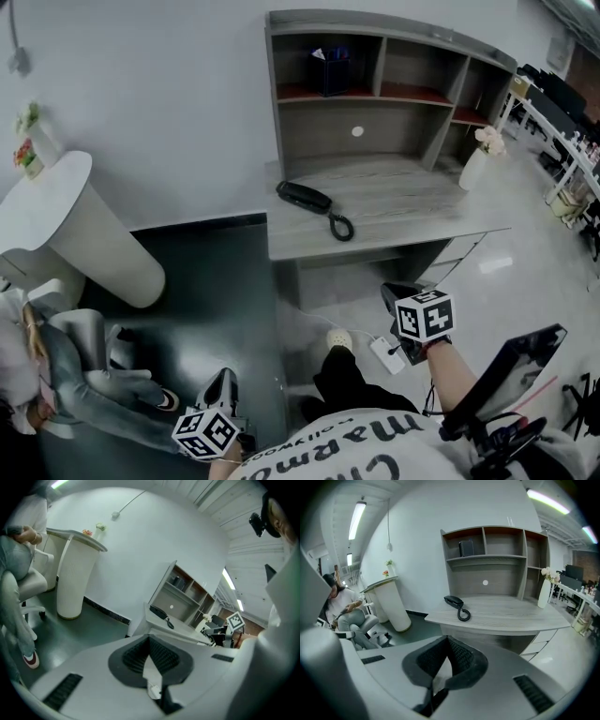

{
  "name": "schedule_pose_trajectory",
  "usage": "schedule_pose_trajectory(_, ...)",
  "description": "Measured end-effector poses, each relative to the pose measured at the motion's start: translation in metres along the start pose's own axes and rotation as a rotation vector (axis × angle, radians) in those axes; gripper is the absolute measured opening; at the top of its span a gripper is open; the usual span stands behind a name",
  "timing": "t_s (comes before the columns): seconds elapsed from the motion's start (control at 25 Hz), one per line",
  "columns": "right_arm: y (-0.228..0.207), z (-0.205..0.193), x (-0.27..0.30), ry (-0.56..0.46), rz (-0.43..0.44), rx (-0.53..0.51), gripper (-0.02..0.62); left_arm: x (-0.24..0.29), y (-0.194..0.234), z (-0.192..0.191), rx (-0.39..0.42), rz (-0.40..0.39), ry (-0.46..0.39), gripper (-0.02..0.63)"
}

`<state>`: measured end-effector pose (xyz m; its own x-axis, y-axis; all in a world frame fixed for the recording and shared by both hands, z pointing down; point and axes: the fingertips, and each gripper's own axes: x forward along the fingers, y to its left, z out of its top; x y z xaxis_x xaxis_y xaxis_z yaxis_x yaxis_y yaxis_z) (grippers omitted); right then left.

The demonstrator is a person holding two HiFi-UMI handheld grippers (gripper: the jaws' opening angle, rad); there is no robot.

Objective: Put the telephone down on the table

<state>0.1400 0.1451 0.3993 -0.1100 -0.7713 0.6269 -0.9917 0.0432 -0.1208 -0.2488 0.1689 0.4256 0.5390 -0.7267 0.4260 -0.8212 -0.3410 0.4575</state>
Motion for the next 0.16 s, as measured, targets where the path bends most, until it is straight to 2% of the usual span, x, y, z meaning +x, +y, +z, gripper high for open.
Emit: schedule_pose_trajectory(0.16, -0.0022, 0.0053, 0.0005, -0.024, -0.012, 0.010, 0.011, 0.0001, 0.0011, 0.0012, 0.001, -0.002, 0.001, 0.009)
